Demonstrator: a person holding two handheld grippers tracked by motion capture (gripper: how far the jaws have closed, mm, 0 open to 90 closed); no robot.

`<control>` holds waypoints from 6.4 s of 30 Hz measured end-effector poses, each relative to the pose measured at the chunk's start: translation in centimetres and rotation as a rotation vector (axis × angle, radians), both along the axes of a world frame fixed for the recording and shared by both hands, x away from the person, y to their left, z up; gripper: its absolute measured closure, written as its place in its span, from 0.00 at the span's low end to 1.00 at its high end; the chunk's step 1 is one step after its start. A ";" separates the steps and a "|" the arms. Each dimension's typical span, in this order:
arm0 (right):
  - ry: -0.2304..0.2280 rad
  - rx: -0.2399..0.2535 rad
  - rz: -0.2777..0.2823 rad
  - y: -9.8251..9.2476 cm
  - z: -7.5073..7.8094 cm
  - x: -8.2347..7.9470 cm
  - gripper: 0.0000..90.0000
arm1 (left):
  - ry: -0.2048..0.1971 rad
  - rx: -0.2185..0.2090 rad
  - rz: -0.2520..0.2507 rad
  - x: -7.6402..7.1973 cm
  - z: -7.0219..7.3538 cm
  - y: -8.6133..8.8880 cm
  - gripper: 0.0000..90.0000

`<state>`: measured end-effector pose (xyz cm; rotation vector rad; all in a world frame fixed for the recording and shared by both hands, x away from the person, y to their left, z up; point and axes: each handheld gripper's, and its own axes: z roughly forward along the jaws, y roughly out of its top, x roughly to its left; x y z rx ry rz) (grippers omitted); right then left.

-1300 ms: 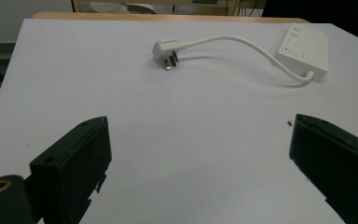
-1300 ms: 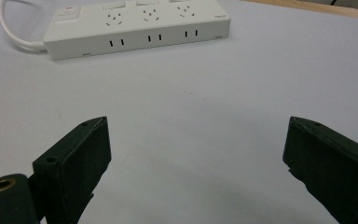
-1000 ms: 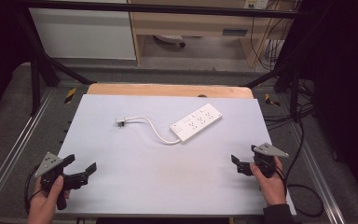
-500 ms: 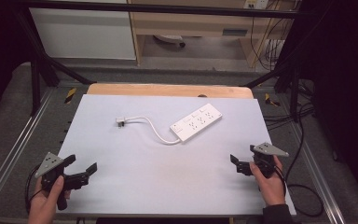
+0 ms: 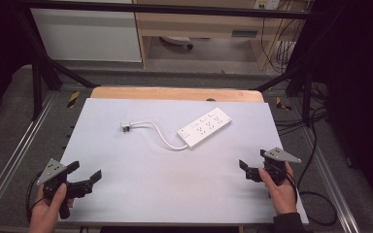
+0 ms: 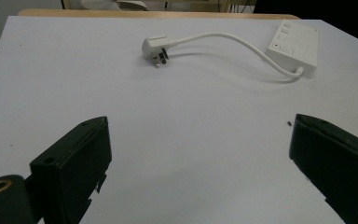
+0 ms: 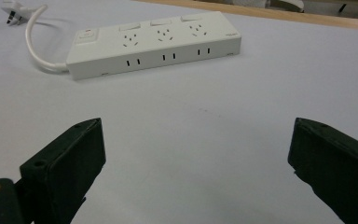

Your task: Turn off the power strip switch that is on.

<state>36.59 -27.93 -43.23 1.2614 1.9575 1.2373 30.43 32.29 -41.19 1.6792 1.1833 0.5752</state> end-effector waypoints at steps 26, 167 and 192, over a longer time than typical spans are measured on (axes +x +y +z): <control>-0.039 -0.008 0.062 2.6 2.9 2.5 0.05 | 0.032 0.016 -0.014 0.0 -0.4 -0.2 0.06; -0.066 -0.061 0.035 8.7 5.8 17.1 1.00 | 0.056 0.049 -0.046 0.1 -0.7 -0.7 0.06; -0.051 -0.068 0.056 9.8 5.3 17.9 1.00 | 0.056 0.045 -0.052 0.4 -0.7 -0.8 0.06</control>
